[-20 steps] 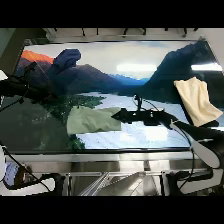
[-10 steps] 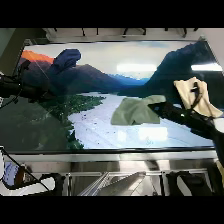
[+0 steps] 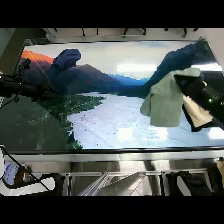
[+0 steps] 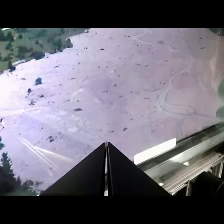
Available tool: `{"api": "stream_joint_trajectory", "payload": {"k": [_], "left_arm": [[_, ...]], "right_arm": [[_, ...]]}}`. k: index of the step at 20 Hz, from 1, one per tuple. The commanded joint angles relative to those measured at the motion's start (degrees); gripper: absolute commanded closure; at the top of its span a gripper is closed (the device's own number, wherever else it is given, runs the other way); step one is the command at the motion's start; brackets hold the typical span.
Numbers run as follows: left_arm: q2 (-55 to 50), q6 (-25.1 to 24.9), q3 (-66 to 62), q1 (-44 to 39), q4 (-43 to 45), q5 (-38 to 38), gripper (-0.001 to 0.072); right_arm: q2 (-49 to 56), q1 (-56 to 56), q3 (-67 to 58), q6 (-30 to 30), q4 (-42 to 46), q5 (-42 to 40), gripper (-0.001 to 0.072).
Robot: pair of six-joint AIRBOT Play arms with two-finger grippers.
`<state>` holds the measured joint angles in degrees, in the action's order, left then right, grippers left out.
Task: Fold the shirts.
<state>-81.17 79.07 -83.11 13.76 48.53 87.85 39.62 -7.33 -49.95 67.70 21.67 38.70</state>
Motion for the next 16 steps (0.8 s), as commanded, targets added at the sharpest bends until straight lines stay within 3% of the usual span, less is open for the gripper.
{"api": "stream_joint_trajectory", "payload": {"k": [1, 8, 14, 16], "left_arm": [[0.0, -0.2, 0.0, 0.0, -0.5, 0.3, 0.0694], [0.0, -0.9, 0.0, 0.0, 0.0, 0.8, 0.0694], [0.0, -0.9, 0.0, 0.0, -0.1, 0.8, 0.0693], [0.0, -0.8, 0.0, 0.0, -0.1, 0.9, 0.0694]], "right_arm": [[11.2, -0.7, -10.7, -5.0, 0.7, -3.9, 0.068], [38.1, -10.7, -40.1, -7.1, 0.7, 1.1, 0.0681], [61.0, -18.0, -72.1, -5.0, 0.6, 6.5, 0.0681], [64.1, -20.0, -74.1, -4.5, 0.1, 4.8, 0.0681]]}}
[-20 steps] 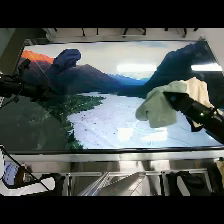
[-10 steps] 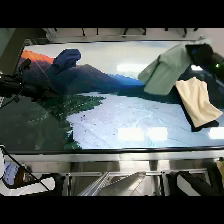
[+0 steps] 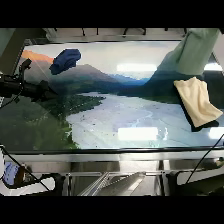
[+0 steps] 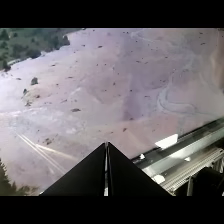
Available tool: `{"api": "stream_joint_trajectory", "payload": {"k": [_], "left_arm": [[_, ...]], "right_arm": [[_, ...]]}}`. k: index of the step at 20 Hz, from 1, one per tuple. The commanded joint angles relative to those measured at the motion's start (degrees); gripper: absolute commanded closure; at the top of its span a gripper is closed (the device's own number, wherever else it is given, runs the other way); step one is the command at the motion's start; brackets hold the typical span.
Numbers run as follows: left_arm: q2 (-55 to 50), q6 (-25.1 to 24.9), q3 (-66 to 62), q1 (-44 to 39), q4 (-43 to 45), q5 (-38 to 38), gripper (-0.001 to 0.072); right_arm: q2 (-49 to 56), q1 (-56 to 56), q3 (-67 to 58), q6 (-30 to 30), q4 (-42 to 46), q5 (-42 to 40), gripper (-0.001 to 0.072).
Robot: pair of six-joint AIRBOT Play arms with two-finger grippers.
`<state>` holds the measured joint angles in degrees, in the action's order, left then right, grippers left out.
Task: Fold the shirts.
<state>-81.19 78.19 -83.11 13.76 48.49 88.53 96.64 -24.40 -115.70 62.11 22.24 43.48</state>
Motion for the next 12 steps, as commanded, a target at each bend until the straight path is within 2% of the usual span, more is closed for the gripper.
{"api": "stream_joint_trajectory", "payload": {"k": [1, 5, 12], "left_arm": [[0.0, 0.1, 0.0, 0.0, -0.1, 0.2, 0.0694], [0.0, 0.5, 0.0, 0.0, -0.1, -0.5, 0.0694], [0.0, 0.8, 0.0, 0.0, -0.1, -0.6, 0.0694]], "right_arm": [[8.0, -3.9, -8.3, 0.9, -0.4, 0.3, 0.0681], [10.0, -6.4, -7.2, -2.1, -0.4, 0.5, 0.0681], [10.3, -8.0, -4.5, -3.7, -0.4, 2.3, 0.0681]]}}
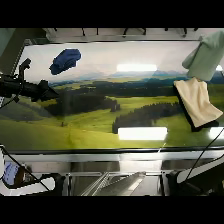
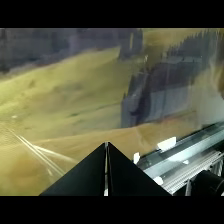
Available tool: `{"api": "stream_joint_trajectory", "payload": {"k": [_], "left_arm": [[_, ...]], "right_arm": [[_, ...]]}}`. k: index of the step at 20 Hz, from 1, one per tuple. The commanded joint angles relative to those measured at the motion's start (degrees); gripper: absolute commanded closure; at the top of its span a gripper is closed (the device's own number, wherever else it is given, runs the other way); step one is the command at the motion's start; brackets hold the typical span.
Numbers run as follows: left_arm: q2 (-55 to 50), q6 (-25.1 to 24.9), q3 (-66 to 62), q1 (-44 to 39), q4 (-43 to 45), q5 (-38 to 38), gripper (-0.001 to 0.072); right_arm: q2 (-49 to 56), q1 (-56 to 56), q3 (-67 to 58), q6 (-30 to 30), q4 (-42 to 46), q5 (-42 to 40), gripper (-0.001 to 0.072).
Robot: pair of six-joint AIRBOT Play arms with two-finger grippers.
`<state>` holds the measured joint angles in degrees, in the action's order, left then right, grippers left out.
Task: Fold the shirts.
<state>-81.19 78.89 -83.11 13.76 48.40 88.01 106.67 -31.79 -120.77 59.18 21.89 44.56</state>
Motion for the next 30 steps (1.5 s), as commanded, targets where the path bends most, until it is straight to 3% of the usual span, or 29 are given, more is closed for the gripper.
{"api": "stream_joint_trajectory", "payload": {"k": [1, 8, 12, 18, 23, 27, 30], "left_arm": [[0.0, 0.1, 0.0, 0.0, 0.0, -0.1, 0.0694], [0.0, 0.0, 0.0, 0.0, 0.1, 0.1, 0.0694], [0.0, 0.0, 0.0, 0.0, 0.1, 0.0, 0.0694], [0.0, -1.5, 0.0, 0.0, 0.1, 0.0, 0.0694], [0.0, -3.1, 0.0, 0.0, 0.1, -0.7, 0.0694], [-0.1, -4.1, 0.0, 0.0, 0.1, -1.7, 0.0694], [-0.7, -4.6, 0.0, 0.0, 0.1, -1.5, 0.0694]], "right_arm": [[0.3, -0.8, 0.6, -0.8, -0.4, 1.4, 0.0681], [-0.6, -0.9, 0.6, -0.9, -4.2, 3.2, 0.068], [-1.0, -1.5, 0.9, -0.7, -4.1, 8.2, 0.068], [-1.0, -5.4, 3.0, 8.4, -3.3, 15.6, 0.0681], [-1.5, -7.6, 3.5, 24.4, 14.7, 29.1, 0.0681], [-8.4, -7.6, 12.5, 34.1, 31.6, 29.1, 0.0681], [-12.7, -8.0, 21.8, 36.9, 37.1, 29.9, 0.0681]]}}
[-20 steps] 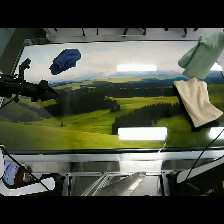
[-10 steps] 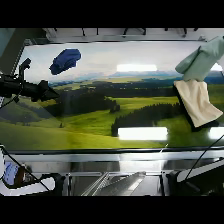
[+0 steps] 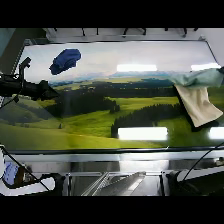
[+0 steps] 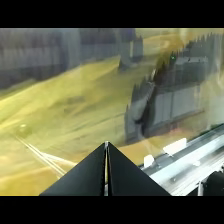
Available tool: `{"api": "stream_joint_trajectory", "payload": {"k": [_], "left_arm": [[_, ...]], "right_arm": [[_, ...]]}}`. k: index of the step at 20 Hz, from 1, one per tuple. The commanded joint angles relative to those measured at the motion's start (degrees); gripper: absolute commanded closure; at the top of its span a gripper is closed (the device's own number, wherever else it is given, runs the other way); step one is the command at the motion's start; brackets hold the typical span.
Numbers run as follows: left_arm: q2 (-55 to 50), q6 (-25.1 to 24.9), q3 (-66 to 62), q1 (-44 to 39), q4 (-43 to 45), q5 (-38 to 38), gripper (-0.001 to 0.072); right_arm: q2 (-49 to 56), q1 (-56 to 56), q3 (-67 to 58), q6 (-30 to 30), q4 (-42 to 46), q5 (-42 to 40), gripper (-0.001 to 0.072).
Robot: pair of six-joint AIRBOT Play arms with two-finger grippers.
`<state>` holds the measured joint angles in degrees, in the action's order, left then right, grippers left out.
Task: Fold the shirts.
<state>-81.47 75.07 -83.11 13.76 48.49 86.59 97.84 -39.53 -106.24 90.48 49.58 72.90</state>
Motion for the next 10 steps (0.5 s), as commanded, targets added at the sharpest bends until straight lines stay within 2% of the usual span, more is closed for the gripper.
{"api": "stream_joint_trajectory", "payload": {"k": [1, 6, 10], "left_arm": [[-0.8, -0.8, 0.0, 0.0, 0.0, 0.7, 0.0694], [-2.4, -1.4, 0.0, 0.0, 0.0, 3.7, 0.0693], [-2.6, -1.4, 0.0, 0.0, -0.1, 3.1, 0.0694]], "right_arm": [[-5.3, -0.4, 10.7, 6.0, 10.6, 1.1, 0.0681], [-11.5, -2.9, 24.2, 12.0, 19.5, -2.4, 0.0681], [-14.7, -6.2, 31.0, 11.3, 21.7, -1.7, 0.068]]}}
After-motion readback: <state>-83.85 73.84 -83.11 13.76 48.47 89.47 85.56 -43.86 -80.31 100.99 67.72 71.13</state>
